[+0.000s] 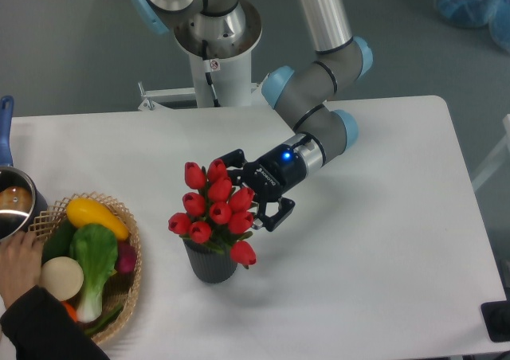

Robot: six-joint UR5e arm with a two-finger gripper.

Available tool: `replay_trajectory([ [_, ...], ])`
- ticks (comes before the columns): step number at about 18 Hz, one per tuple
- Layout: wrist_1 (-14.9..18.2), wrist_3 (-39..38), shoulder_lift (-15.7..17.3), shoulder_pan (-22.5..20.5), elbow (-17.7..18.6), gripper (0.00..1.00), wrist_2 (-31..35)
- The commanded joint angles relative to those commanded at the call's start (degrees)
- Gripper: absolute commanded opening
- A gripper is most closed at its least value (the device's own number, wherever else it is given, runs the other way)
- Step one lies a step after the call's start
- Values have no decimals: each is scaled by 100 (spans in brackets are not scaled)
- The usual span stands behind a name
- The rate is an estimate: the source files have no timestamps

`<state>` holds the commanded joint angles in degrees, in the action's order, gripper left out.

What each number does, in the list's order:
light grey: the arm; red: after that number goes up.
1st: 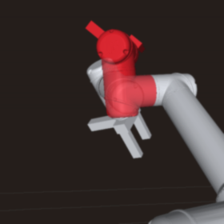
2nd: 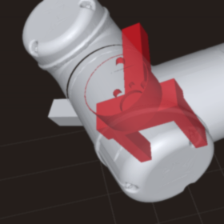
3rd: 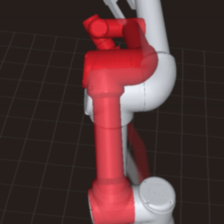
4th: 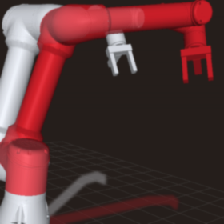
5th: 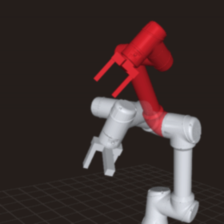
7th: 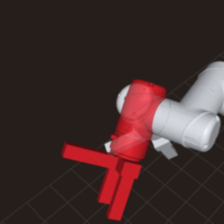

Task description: Insert the flowers into the vase

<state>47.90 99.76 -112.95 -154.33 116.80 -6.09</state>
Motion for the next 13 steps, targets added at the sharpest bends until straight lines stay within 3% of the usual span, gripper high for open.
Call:
replay_trajectory([
  [9,-18,-413,519,-273,-79,100,1468],
  [13,-18,-650,703,-369,-96,100,1760],
])
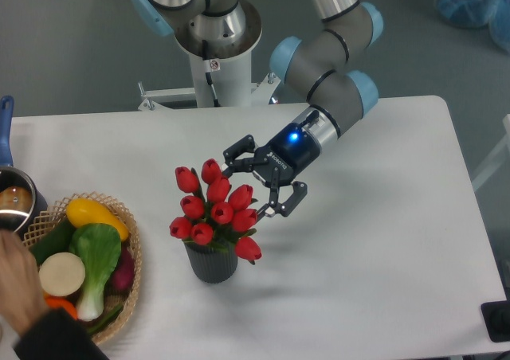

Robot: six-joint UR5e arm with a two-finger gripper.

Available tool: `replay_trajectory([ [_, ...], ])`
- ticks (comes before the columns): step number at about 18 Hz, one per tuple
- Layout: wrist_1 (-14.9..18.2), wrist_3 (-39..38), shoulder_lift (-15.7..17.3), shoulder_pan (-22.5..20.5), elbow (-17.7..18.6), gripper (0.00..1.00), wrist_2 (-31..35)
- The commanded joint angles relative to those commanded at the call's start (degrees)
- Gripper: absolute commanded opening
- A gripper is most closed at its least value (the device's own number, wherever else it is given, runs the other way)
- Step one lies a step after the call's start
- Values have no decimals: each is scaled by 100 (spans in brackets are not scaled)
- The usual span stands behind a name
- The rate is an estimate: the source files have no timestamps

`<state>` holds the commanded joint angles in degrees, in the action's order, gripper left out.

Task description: Insert the flowers into the vase

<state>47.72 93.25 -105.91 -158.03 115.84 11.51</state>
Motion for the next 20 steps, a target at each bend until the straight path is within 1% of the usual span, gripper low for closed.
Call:
replay_trajectory([
  [1,9,-18,96,-35,-17,100,157],
  [4,0,-429,395,-193,-158,100,1175],
  [6,0,-667,457,-290,-298,100,1564],
  [8,0,-721,563,-343,-404,100,2011],
  [10,9,-738,703,-387,-509,100,2896],
  [11,0,-738,704,-404,-606,100,3388],
  [12,9,-738,773,-422,-702,100,3837],
  [13,35,-730,835,-422,-877,100,4198],
  [14,87,-730,879,-413,-1001,100,4498],
  [16,342,-660,941,-404,-1212,100,5052],
  [18,562,-537,1002,-431,-1318,100,5518],
  [20,737,49,1099,-492,-1319,100,5652],
])
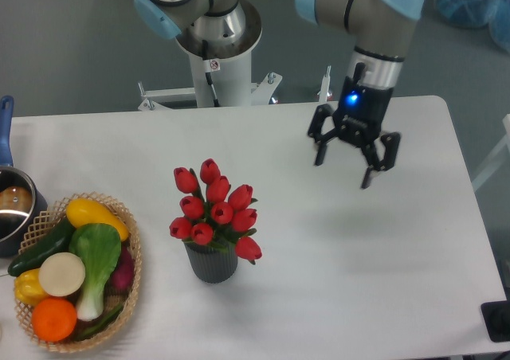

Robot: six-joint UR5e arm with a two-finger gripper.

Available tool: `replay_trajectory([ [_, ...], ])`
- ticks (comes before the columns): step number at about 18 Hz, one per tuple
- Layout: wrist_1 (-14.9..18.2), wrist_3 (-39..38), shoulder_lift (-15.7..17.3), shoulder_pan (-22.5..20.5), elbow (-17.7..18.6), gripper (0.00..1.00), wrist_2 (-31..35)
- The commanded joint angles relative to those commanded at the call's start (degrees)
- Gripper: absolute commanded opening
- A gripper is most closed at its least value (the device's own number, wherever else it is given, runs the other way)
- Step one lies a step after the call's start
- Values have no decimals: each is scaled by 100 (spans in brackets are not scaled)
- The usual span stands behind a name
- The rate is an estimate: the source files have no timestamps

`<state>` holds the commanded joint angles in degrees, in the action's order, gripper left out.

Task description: Insert the flowers into the vase

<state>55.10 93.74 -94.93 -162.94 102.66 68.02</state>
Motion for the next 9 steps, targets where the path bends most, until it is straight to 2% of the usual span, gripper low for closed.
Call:
replay_trajectory([
  [4,598,1293,229,-386,53,100,211],
  [9,616,1454,264,-466,62,100,185],
])
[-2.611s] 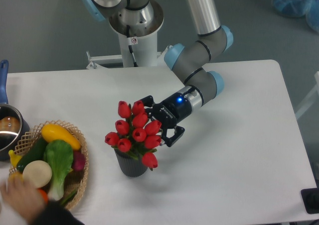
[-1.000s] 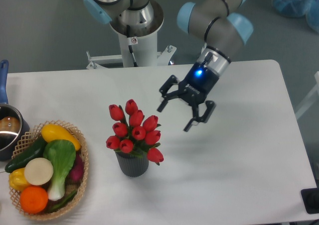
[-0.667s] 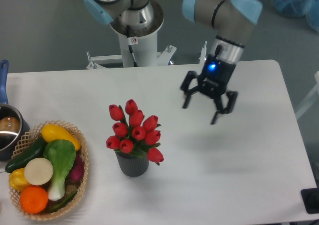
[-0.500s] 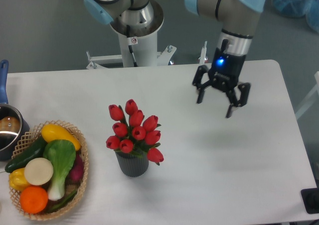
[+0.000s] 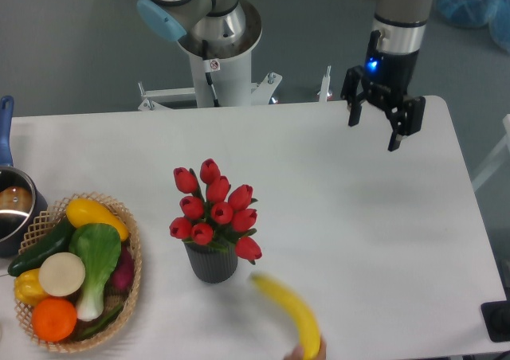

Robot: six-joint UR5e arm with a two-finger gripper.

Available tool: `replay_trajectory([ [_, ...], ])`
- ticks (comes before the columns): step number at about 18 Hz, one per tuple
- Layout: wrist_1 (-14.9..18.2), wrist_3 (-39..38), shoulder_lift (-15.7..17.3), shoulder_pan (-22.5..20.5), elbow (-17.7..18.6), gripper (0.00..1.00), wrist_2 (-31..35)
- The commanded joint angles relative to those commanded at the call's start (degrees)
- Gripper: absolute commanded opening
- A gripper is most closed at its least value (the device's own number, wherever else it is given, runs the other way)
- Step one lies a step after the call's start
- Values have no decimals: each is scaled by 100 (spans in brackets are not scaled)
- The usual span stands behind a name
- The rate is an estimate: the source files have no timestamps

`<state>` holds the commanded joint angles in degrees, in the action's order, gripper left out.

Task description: Insert the flowers into the vase

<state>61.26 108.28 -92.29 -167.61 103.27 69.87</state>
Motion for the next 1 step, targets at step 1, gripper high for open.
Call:
replay_trajectory([
  [1,0,0,0,-9,0,100,-9],
])
